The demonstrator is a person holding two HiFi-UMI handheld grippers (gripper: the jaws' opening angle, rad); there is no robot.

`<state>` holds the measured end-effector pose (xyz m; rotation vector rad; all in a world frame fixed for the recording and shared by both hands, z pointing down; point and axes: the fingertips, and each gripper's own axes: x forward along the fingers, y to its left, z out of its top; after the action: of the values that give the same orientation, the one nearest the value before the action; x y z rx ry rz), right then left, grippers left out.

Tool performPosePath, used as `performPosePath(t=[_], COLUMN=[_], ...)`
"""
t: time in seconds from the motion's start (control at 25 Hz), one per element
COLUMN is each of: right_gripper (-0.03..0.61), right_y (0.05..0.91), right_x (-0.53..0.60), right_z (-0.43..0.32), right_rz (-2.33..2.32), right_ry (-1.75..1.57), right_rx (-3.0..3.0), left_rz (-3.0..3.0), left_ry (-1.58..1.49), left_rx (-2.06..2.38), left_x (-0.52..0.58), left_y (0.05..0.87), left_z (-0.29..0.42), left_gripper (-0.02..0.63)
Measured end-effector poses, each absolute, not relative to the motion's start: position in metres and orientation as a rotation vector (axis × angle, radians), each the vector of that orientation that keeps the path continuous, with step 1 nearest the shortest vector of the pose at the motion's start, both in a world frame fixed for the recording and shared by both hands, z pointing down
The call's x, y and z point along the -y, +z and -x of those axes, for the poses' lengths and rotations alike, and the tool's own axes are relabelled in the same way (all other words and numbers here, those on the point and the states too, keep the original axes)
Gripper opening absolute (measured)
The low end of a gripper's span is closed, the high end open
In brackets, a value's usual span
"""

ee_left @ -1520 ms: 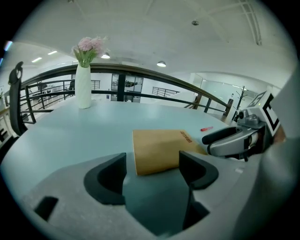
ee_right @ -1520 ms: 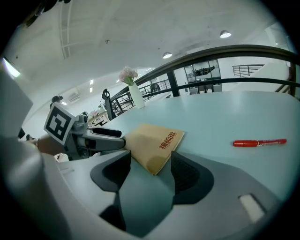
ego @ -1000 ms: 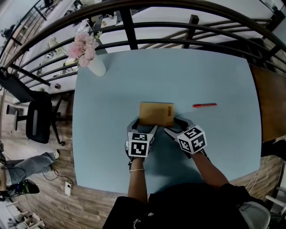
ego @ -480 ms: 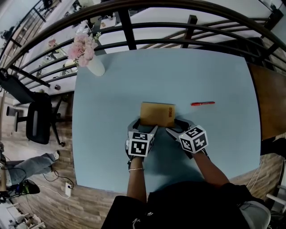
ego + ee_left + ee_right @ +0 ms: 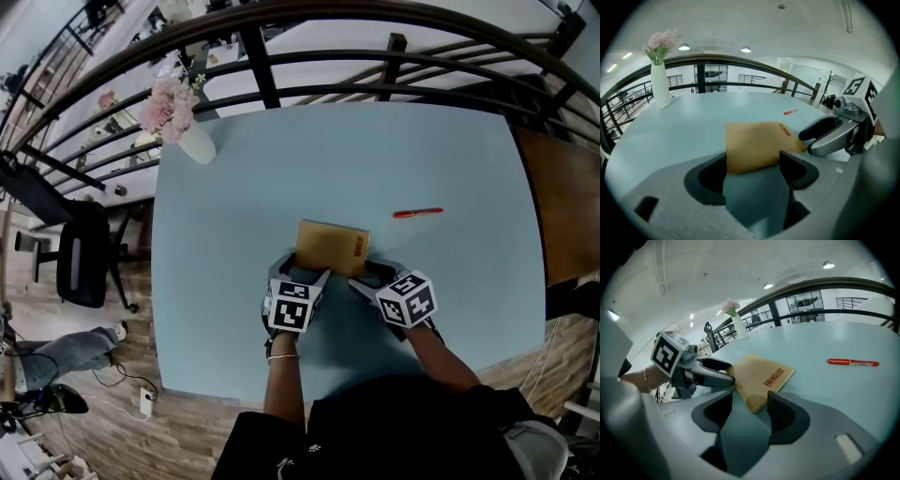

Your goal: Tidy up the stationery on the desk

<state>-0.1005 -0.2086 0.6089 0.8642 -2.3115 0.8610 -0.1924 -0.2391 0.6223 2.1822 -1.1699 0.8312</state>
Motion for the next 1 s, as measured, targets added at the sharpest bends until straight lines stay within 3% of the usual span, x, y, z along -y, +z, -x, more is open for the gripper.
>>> performPosePath(t=[0.36, 0.6, 1.0], right_gripper=[0.238, 0.238, 0.285], right_y=[0.602, 0.579, 0.585], right_x=[0.203, 0.242, 0.290], right_z=[0.097, 0.088, 0.120], right_rz=[-0.827, -0.871, -0.611], right_ry=[0.810, 0.694, 0.552], right_rx=[2.337, 2.424, 2.447], left_rz=[-2.174, -2.091, -2.034], left_ry=[0.796, 0.611, 0.598], left_rx=[1.196, 1.223, 1.138], left_x=[0.233, 0.221, 0.201], left_y=[0.619, 0.605, 0.614], left_z=[0.198, 0.212, 0.194], left_gripper=[0.339, 0.341, 0.342])
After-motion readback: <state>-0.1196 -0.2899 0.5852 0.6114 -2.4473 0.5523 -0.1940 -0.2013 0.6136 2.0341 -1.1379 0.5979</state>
